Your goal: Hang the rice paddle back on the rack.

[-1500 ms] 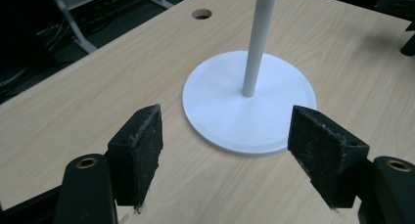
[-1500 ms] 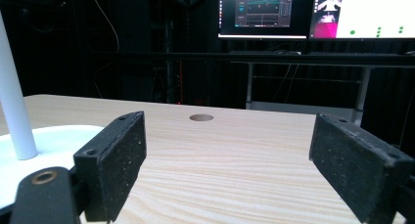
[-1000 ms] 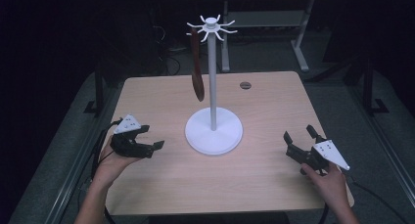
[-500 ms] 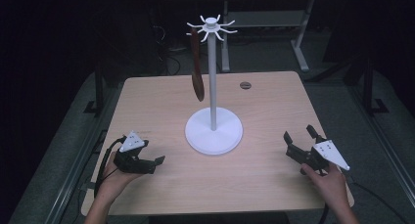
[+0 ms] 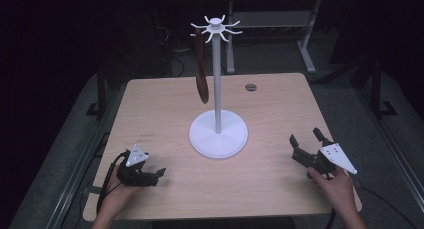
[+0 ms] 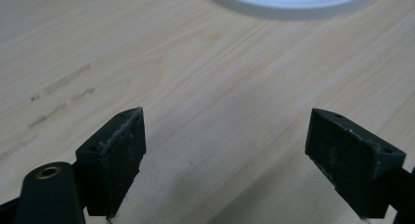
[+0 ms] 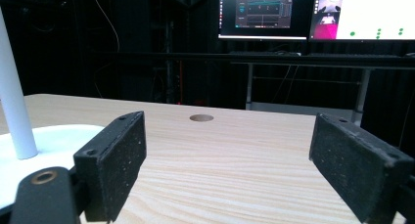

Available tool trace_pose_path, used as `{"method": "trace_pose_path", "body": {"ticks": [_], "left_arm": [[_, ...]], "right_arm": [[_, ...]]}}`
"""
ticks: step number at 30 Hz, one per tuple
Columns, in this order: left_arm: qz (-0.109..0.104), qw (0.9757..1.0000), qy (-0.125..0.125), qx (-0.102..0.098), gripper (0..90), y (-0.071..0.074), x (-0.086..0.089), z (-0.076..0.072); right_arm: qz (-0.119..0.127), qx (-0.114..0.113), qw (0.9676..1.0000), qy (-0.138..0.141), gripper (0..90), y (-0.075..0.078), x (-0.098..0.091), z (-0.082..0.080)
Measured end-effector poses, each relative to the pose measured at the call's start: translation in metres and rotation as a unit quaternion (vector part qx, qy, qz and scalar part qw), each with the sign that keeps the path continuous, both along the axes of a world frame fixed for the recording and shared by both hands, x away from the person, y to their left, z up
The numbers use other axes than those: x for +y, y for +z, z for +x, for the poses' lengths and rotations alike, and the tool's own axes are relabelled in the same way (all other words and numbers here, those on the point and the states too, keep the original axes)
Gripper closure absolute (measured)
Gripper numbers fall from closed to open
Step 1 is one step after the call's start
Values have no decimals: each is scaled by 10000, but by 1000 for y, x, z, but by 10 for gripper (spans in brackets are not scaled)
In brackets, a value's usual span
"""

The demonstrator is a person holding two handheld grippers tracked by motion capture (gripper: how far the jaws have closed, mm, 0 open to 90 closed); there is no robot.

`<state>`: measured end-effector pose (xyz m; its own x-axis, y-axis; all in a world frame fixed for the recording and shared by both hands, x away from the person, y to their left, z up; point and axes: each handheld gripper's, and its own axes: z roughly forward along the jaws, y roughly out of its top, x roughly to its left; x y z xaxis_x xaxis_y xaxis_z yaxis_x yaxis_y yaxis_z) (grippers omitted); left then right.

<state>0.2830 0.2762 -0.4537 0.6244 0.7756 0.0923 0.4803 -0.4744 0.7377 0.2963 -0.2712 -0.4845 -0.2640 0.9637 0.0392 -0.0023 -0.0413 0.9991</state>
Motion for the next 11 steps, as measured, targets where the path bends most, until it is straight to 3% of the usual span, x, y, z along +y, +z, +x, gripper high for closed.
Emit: {"method": "trace_pose_path", "body": {"ticks": [8, 11], "left_arm": [[-227, 9997, 82, 33, 150, -4, 7, 3], [-174, 9998, 75, 68, 150, -6, 8, 4]], "right_arm": [[-6, 9, 10000, 5, 131, 0, 1, 0], [-8, 8, 10000, 6, 131, 0, 1, 0]]}}
